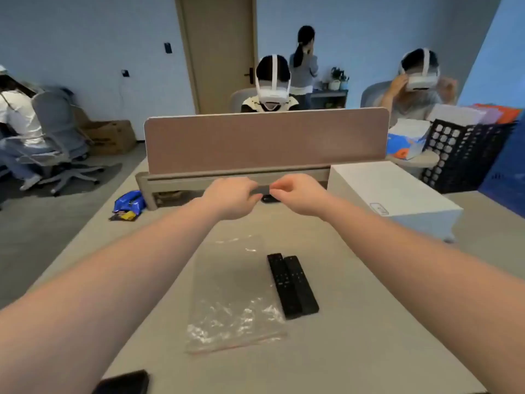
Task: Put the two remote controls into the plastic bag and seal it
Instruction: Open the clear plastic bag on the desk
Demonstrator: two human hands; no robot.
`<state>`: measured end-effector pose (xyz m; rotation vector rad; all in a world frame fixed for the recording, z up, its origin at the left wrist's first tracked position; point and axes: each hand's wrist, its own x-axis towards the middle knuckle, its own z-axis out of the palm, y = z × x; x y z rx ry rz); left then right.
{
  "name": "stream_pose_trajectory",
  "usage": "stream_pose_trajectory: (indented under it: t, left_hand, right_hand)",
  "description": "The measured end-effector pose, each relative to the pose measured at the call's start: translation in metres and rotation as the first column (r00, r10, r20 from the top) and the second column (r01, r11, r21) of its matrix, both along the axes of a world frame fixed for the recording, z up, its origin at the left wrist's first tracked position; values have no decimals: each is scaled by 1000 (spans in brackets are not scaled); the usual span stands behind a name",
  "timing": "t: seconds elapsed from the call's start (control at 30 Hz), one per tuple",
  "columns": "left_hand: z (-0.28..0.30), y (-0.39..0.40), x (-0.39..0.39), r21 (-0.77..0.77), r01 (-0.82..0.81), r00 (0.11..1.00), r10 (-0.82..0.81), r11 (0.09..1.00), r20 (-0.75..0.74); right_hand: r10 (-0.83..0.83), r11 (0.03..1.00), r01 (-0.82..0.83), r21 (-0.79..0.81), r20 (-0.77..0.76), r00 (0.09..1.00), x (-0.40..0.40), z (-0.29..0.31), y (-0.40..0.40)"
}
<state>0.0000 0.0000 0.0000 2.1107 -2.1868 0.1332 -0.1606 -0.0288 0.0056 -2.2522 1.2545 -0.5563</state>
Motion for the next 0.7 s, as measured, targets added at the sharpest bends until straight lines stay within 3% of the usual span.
stream_pose_trajectory:
  t: [0.13, 0.37, 0.7]
  left_hand:
    - [-64, 29, -4, 99, -48, 999, 48, 994, 3]
    - [-139, 105, -21, 195, -19, 998, 29, 981, -50]
    - [-178, 149, -18, 248, 15, 999, -3, 969, -49]
  right_hand:
    - [6, 999, -4, 35, -81, 997, -11, -65, 27]
    - [50, 993, -42, 113, -67, 997, -26, -152, 82]
    - [25, 985, -18, 169, -40, 999, -26, -187, 118]
